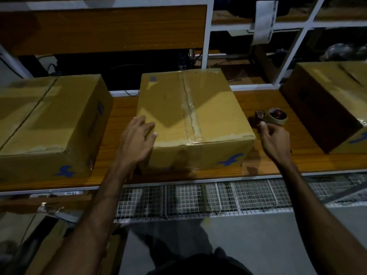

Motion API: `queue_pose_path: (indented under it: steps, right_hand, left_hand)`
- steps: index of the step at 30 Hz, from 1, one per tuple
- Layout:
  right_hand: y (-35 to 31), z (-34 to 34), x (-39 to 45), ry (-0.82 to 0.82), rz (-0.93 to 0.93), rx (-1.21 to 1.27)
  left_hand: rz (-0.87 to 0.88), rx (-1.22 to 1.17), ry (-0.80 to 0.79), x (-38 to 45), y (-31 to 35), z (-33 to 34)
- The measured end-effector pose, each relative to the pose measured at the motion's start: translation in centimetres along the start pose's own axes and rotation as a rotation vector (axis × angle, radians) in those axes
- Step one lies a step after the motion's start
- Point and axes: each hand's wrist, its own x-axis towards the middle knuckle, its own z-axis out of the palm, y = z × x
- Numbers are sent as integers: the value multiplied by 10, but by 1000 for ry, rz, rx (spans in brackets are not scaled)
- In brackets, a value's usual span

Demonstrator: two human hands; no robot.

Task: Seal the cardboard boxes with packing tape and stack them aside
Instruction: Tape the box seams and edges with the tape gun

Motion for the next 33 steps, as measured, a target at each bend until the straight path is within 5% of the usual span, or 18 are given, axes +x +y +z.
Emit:
queue_pose_path:
  steps: [9, 15, 20, 24, 29, 33]
  right_hand:
    - [82, -23, 88, -389, 163, -545]
    - [112, -8, 113, -388, 154, -580]
    - [148, 13, 133, -466, 125, -94]
    - [156, 20, 141, -483, 347, 251]
    - [121, -12, 117, -417, 397, 542]
    - [88, -38, 103, -323, 216, 606]
  left_hand:
    - [199, 108, -149, 15, 121, 55]
    - [196, 123, -195, 30, 172, 85]
    - [160, 82, -210, 40, 205, 94]
    - [138, -13, -215, 48, 232, 105]
    - [71, -380, -156, 54, 267, 111]
    - [-94, -631, -22, 66, 281, 119]
